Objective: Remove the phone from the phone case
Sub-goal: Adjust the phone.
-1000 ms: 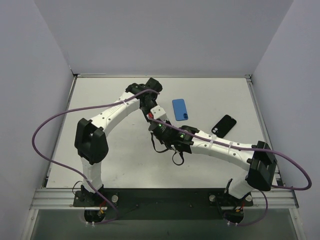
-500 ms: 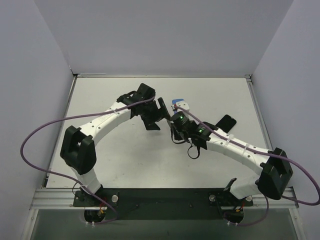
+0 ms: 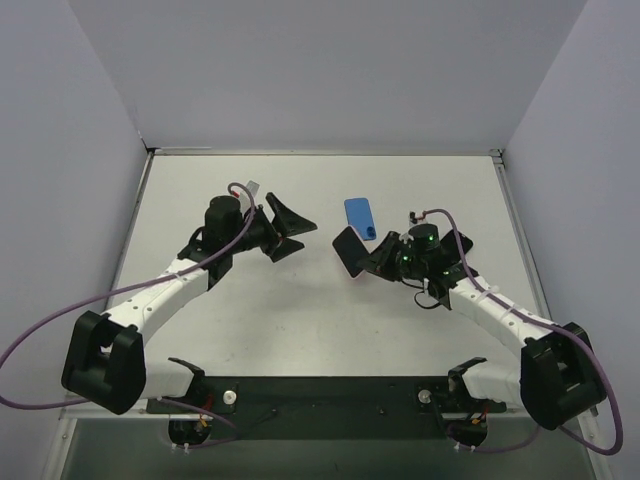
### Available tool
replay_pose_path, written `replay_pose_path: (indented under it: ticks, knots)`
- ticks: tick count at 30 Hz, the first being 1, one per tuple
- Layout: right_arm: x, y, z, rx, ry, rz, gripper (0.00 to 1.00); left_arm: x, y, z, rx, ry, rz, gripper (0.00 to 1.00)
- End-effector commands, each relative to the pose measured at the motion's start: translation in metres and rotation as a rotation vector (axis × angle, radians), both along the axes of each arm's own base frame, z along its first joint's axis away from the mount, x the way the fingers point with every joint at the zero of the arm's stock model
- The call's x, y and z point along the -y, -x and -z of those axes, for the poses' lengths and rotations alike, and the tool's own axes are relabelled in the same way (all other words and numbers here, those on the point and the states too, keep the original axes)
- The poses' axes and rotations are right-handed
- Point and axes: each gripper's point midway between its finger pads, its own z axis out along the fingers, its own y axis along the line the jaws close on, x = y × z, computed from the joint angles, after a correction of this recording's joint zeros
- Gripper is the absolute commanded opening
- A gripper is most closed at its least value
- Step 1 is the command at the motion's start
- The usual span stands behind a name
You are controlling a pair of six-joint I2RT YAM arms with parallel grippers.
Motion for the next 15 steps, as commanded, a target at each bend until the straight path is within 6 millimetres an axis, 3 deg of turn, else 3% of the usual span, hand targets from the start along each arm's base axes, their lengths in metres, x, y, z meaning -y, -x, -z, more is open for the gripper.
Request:
replay_pose_path:
  ticks: [1,9,15]
  knots:
    - [-0.036,-0.013,-0.100,0.214,-0.454,-0.074,0.00,0.012,0.007,-0.050,0.202,0.161,0.084,0.95]
    - [-0.051,-0.015,-0.131,0.203,-0.648,-0.131,0.00,0.010,0.012,-0.032,0.166,0.153,0.081,0.94]
    - [-0.058,-0.012,-0.144,0.207,-0.723,-0.166,0.00,0.018,0.000,-0.026,0.141,0.223,0.076,0.91]
